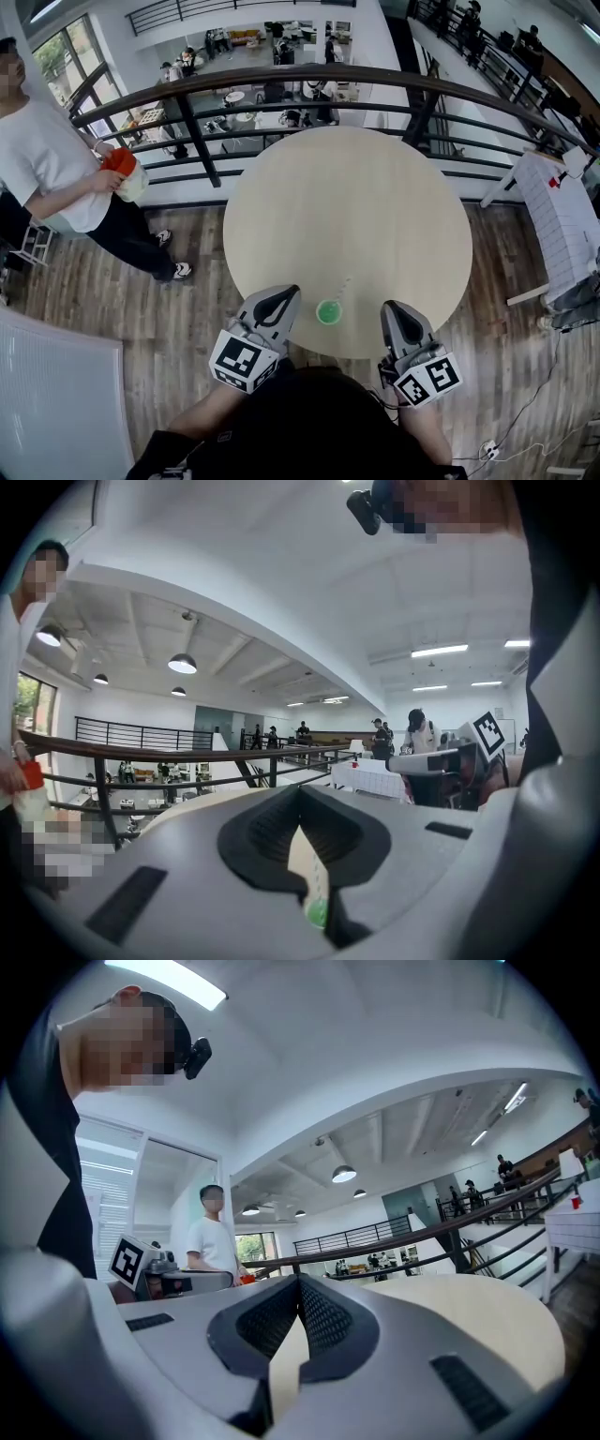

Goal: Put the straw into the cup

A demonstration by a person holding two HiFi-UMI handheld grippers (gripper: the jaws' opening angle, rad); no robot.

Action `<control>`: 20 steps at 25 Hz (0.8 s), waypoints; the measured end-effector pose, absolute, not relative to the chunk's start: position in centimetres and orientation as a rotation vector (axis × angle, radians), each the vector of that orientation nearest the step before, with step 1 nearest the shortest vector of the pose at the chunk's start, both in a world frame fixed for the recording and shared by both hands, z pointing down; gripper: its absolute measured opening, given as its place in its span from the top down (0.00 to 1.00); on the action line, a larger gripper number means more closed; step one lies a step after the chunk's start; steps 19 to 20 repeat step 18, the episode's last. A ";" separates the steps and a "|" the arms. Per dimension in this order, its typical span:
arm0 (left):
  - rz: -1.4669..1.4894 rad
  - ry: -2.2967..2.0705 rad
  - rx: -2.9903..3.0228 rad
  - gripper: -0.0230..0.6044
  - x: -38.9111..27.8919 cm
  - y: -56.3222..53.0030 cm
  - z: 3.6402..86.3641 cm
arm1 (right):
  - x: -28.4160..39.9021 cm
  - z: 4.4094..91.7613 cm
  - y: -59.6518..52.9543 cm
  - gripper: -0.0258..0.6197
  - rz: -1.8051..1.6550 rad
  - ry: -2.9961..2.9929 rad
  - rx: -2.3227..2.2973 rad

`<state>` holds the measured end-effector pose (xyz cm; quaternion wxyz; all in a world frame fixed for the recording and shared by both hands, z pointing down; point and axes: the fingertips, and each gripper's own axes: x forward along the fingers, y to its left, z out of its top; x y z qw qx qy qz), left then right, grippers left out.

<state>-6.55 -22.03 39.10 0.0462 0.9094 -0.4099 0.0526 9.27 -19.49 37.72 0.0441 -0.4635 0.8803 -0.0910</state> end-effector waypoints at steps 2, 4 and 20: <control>0.163 -1.252 2.780 0.95 -6.5 -22.1 39.0 | 9.1 37.8 -19.5 0.93 -0.284 2.690 -1.417; 0.163 -1.250 2.783 0.95 -6.5 -22.2 39.0 | 9.1 37.8 -19.5 0.93 -0.283 2.692 -1.416; 0.193 -1.241 2.775 0.95 -5.4 -22.0 39.5 | 10.2 37.9 -19.3 0.93 -0.292 2.701 -1.428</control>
